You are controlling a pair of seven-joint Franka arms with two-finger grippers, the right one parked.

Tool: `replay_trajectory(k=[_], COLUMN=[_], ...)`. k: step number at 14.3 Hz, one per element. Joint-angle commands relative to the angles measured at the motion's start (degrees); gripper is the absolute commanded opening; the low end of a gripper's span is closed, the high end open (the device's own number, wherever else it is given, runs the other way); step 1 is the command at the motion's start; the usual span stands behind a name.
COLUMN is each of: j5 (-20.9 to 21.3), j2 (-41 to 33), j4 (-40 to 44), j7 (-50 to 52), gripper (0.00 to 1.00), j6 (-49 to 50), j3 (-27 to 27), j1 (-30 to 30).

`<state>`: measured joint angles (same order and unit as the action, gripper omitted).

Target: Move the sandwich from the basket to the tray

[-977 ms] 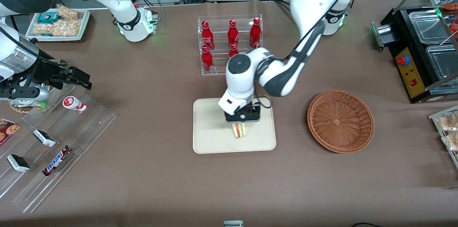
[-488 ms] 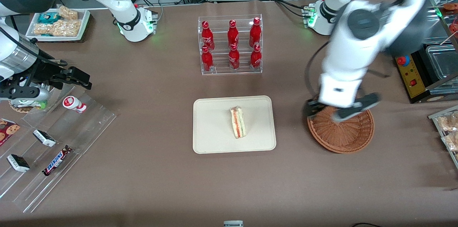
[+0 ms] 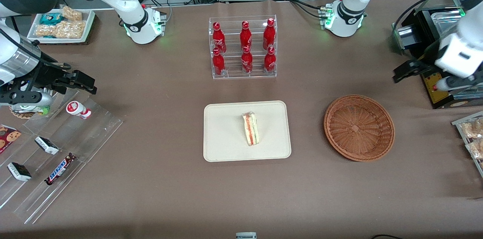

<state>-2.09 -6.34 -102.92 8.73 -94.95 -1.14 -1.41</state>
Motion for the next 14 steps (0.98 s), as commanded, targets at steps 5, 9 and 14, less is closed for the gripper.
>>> replay_trajectory(k=[5,9,14], j5=[5.35,5.34,3.42], j2=[8.45,8.54,7.13], j4=[10.81,10.63,10.72], j7=[-5.12,-5.92,-6.1], gripper=[1.0,1.0,1.0], j6=[0.56,-0.07,3.8], j3=[0.96,1.58,1.32], j1=[-0.08,-0.08,0.01])
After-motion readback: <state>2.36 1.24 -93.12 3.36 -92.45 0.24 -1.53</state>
